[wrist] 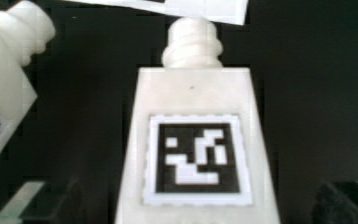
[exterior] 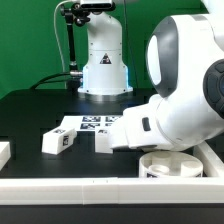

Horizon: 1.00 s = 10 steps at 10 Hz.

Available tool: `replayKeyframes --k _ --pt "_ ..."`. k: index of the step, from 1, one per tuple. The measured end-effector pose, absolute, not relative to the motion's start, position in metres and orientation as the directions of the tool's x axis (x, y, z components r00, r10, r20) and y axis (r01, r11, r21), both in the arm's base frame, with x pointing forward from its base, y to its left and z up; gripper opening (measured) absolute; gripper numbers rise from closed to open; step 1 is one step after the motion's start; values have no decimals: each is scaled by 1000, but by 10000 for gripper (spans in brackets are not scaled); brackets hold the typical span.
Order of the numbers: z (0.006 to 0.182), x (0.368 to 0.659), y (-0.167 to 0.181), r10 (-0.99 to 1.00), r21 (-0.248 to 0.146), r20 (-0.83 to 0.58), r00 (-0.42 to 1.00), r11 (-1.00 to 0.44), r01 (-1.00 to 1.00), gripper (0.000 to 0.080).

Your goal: Assemble stool

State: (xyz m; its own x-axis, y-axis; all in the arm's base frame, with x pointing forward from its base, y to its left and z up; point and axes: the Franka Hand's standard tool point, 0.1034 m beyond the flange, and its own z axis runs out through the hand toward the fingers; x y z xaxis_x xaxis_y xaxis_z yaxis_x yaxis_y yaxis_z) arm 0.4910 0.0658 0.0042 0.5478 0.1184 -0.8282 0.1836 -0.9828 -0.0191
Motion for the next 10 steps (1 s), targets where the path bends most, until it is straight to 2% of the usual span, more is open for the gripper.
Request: replayKeyframes --k 2,3,4,5,6,8,10 --pt "3 490 66 119 -19 -828 548 -983 184 649" --pt "3 490 66 119 -20 -828 548 -983 184 515" --pt "3 489 66 119 -20 -828 548 -983 184 515" --pt "3 489 66 120 -20 -828 548 -983 185 376" --pt "3 489 66 122 -21 -828 547 -982 186 336" --pt "4 490 67 126 -25 -828 547 -982 189 336" --pt "19 502 72 168 -52 -810 562 -975 217 336"
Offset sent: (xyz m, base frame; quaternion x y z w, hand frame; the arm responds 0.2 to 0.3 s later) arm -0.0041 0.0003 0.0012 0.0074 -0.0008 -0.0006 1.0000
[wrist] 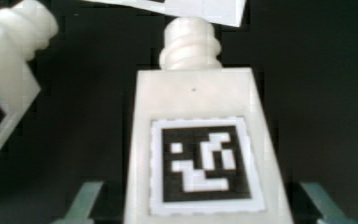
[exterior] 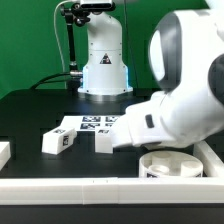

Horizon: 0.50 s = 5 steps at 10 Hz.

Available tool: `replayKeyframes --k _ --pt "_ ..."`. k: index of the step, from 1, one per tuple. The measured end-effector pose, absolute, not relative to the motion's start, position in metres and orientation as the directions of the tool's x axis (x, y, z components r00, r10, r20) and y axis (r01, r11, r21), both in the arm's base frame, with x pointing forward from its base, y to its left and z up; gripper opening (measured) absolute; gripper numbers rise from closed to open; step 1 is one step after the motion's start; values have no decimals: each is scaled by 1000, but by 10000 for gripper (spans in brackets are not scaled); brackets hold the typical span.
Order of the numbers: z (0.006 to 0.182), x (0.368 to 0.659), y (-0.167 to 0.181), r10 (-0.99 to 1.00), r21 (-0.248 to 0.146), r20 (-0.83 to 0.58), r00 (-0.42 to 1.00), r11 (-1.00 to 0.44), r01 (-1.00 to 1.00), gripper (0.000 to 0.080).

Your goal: Assemble stool

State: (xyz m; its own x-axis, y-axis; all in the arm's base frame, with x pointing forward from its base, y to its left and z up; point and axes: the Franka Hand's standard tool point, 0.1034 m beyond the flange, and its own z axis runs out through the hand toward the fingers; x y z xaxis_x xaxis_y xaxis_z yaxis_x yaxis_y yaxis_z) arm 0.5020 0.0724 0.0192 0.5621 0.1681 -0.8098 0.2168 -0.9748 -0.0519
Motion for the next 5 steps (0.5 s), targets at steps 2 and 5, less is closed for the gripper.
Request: replayKeyframes --k 2,5 --pt "54 515 75 187 -64 -805 563 -971 230 337" --pt "83 528 75 208 -79 -795 570 -967 244 337"
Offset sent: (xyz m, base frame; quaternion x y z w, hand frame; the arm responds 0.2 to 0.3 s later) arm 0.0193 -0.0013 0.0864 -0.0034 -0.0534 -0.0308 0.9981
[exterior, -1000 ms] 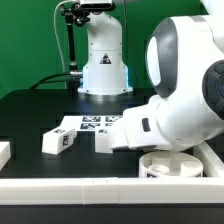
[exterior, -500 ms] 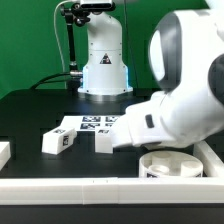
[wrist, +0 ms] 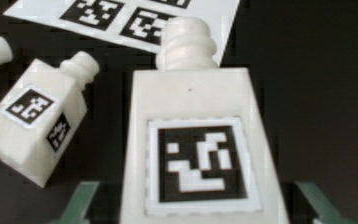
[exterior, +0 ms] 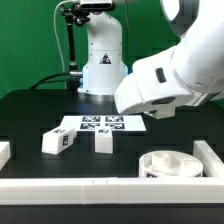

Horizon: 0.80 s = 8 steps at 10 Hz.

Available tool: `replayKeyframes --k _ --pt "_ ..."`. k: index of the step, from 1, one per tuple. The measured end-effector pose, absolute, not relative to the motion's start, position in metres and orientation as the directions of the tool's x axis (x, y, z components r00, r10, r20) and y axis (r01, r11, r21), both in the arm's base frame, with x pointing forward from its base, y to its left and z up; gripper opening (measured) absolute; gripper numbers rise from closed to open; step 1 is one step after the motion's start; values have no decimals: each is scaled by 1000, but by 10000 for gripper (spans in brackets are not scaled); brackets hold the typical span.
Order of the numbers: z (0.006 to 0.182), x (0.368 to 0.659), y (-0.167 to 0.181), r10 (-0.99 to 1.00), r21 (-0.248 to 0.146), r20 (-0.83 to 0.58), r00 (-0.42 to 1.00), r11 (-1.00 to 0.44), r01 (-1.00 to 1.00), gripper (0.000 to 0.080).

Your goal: Assemble stool

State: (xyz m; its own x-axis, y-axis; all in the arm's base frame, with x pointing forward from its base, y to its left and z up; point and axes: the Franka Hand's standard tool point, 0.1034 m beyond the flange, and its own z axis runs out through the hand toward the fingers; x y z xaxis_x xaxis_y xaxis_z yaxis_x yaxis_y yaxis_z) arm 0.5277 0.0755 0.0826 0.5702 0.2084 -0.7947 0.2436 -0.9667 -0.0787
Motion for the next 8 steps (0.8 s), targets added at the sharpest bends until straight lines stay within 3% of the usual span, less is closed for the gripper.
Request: replayKeyframes --k 4,5,7,8 --pt "73 535 75 226 -87 -763 606 -964 250 338" --pt "76 548 77 233 -83 -724 649 -964 253 338" --pt "105 571 82 247 -62 -607 755 -962 265 338" --pt "109 579 84 253 -52 -544 800 -962 269 338"
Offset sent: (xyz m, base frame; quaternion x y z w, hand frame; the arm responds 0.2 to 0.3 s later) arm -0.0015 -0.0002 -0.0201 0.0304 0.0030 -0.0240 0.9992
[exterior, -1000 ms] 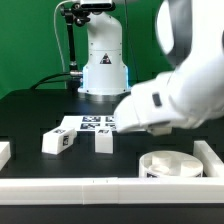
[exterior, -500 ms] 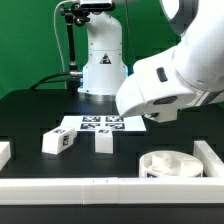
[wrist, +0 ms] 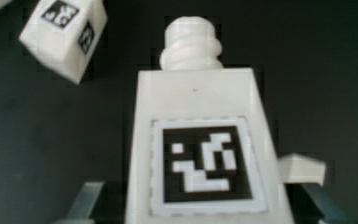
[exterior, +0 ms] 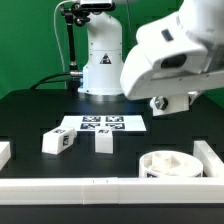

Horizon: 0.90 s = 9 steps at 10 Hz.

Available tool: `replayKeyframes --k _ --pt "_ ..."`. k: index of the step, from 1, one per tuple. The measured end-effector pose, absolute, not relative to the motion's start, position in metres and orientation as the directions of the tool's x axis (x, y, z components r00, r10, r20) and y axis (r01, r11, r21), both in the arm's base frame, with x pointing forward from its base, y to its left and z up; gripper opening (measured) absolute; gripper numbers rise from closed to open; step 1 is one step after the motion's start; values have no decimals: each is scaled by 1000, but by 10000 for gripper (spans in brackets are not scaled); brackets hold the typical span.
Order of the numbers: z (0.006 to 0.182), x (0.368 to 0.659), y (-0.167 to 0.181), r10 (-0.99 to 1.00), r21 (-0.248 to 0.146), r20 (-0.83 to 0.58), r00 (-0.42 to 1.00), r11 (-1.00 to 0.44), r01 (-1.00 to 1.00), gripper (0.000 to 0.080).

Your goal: Assemble stool

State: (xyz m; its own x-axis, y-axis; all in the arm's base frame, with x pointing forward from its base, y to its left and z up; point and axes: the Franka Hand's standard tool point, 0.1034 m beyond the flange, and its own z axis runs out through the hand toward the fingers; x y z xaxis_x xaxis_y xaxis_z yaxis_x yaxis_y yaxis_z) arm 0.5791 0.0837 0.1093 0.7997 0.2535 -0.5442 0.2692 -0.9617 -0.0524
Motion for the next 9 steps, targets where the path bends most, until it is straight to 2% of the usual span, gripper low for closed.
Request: replayKeyframes --k 4,7,9 --pt "102 600 90 273 -41 -271 923 -961 272 338" --pt "112 629 102 263 -43 -83 961 -964 261 338" --pt "110 632 99 258 -23 78 963 -965 261 338"
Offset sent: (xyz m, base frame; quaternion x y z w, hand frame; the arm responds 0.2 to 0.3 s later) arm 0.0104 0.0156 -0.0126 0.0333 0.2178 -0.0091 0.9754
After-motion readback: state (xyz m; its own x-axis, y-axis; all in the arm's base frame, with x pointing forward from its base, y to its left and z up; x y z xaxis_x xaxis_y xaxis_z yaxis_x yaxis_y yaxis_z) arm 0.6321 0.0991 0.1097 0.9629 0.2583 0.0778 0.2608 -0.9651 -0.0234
